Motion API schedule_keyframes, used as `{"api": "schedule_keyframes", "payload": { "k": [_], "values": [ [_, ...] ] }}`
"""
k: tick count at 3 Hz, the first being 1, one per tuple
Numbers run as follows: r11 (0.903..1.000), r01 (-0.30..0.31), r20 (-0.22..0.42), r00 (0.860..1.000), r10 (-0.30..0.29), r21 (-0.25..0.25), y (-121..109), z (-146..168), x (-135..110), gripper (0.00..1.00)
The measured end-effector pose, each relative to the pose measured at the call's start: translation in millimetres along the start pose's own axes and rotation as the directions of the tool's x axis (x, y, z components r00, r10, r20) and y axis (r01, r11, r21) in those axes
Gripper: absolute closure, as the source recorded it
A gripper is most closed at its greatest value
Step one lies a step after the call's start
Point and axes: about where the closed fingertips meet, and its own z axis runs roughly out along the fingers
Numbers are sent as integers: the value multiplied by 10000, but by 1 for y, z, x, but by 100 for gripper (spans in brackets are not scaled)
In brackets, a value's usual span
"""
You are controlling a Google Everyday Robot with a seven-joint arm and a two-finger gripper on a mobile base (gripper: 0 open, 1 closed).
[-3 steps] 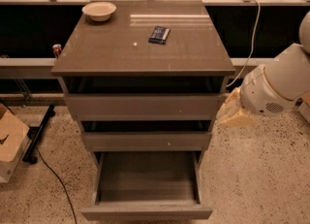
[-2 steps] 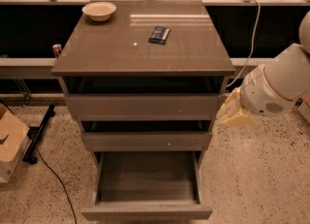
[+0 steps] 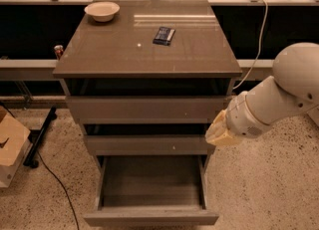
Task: Close bottom drawer
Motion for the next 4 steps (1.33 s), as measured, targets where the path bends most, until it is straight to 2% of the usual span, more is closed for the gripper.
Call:
{"api": "schedule_keyframes", "payload": {
  "k": [1,2,3,4],
  "values": [
    [9996,-85,615,9981,102,-277,-9,59,11,100],
    [9982,-260,934,9951,310,-546,-17,98,22,100],
    [9982,-260,934,9951,310,-546,-17,98,22,100],
    [9975,-149,727,9972,200,-691,-12,116,22,100]
  ]
}}
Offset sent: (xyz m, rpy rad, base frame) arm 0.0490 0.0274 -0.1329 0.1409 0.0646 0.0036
